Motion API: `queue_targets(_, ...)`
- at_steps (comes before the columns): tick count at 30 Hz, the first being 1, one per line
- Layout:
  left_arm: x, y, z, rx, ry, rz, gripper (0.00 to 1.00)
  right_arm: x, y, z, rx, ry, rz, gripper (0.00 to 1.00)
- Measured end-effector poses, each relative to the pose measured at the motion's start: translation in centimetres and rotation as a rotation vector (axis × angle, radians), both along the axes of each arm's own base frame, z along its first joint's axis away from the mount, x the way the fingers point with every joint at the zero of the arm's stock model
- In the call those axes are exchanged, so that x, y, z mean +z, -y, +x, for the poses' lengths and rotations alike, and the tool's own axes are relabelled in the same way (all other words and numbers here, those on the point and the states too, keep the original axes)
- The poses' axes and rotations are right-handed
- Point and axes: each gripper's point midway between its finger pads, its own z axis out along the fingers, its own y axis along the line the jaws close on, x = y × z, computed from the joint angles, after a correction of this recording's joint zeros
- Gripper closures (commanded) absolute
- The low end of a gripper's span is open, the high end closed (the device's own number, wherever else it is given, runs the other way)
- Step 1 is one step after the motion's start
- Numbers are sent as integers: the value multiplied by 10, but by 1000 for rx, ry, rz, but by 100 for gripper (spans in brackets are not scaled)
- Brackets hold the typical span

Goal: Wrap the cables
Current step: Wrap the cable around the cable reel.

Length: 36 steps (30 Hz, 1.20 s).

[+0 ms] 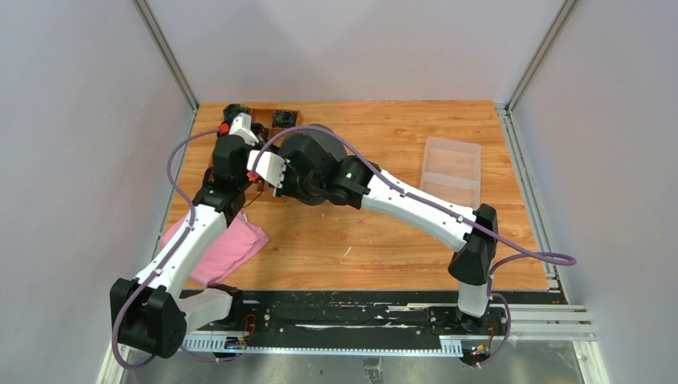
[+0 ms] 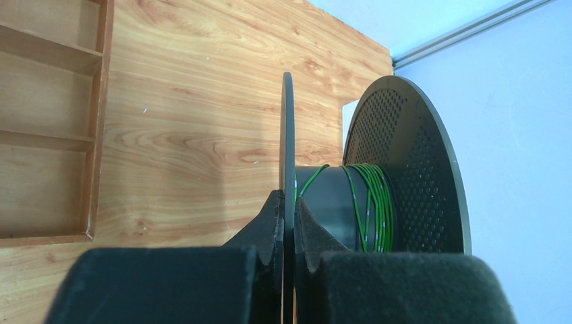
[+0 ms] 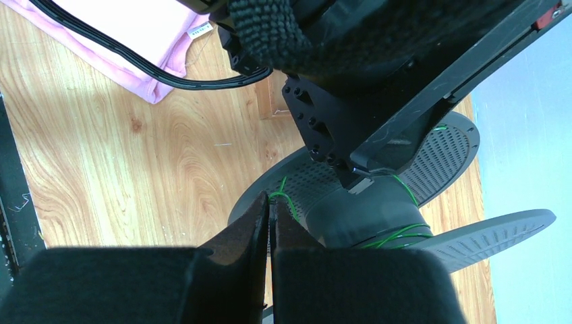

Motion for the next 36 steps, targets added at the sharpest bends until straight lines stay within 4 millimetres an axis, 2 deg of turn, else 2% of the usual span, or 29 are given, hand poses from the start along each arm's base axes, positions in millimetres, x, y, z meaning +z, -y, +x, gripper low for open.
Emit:
queue_targets(13, -1, 0, -2, 0, 2, -1, 100, 1, -1, -1, -5, -2, 23, 99)
queue_targets(36, 0, 0, -3, -2, 6, -3, 100, 4, -2, -4, -25, -113, 99, 99)
